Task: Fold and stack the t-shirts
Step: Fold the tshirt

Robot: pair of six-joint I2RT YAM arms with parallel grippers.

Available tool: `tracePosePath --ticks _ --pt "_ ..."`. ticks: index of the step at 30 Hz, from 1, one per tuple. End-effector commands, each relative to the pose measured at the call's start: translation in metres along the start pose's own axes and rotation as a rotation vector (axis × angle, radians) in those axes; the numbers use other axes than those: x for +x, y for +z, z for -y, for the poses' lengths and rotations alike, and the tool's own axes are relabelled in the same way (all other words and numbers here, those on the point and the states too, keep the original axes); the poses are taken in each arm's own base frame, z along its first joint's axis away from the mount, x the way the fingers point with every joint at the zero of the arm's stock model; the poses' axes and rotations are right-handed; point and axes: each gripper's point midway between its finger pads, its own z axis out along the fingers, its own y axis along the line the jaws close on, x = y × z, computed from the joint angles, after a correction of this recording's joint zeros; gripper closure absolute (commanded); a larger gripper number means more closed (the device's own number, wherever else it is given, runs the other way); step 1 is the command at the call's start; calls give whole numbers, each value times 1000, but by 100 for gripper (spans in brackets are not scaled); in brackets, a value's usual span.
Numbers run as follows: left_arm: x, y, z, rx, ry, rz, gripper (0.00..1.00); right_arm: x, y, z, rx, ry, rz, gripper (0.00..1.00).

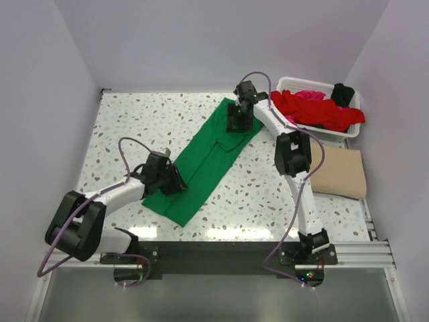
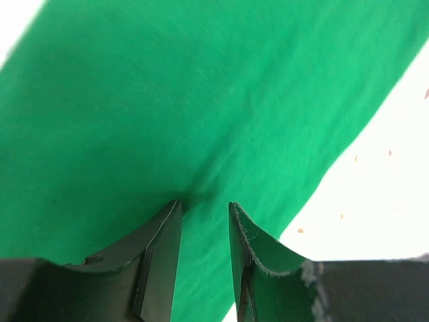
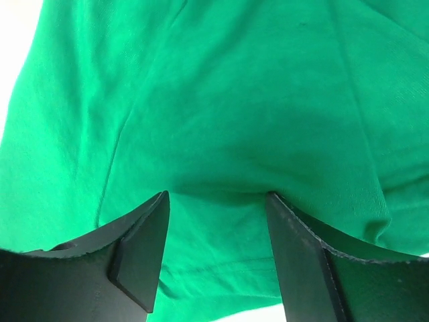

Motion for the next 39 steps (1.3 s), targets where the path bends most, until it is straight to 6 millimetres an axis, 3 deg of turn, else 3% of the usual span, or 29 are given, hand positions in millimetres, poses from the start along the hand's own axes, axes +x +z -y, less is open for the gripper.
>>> tracePosePath --ticks 1,10,16,19,20,23,24,26,27,28,30,31,32,33,34,35,36,37,38,39 --pt "23 -4 28 59 -39 -57 61 24 42 20 67 -18 -98 36" --pt "52 3 90 175 -14 -158 61 7 54 15 32 -64 -45 31" --pt "82 9 122 228 11 -227 62 -21 47 4 -1 -84 49 28" --pt "74 4 147 262 75 -181 62 -41 29 -9 -48 -104 120 27" --pt "65 -3 158 290 95 -154 62 -52 14 -17 -67 -115 157 27" --pt "46 -16 164 290 118 -83 59 -72 -15 -33 -120 -124 232 27" --pt "41 -18 157 269 135 -64 59 -85 -41 -42 -142 -129 288 26" --pt "26 -25 142 251 125 -31 58 -94 -67 -53 -173 -117 335 26" --pt "23 -27 131 229 140 -31 58 -99 -90 -61 -191 -120 373 26" --pt "8 -28 115 202 117 -3 58 -100 -104 -66 -200 -116 390 26" --pt "-2 -38 90 166 144 30 58 -82 -112 -74 -203 -96 363 26" --pt "-16 -40 74 134 130 61 58 -80 -139 -83 -220 -96 387 27" --pt "-22 -44 63 111 135 80 58 -69 -143 -88 -218 -70 367 27" --pt "-23 -45 45 60 168 74 58 -35 -134 -94 -209 -72 288 27" --pt "-33 -45 29 19 152 89 58 -23 -154 -103 -220 -72 293 27" --pt "-35 -45 17 -12 156 87 58 -7 -157 -107 -214 -58 274 28" --pt "-37 -45 8 -37 178 89 57 40 -139 -116 -197 -82 181 28" --pt "-43 -45 -1 -58 167 101 57 63 -138 -120 -189 -85 147 28" --pt "-46 -46 -5 -63 169 111 57 79 -151 -129 -201 -56 142 28" --pt "-50 -46 -8 -65 187 127 57 126 -137 -134 -189 -73 53 28"
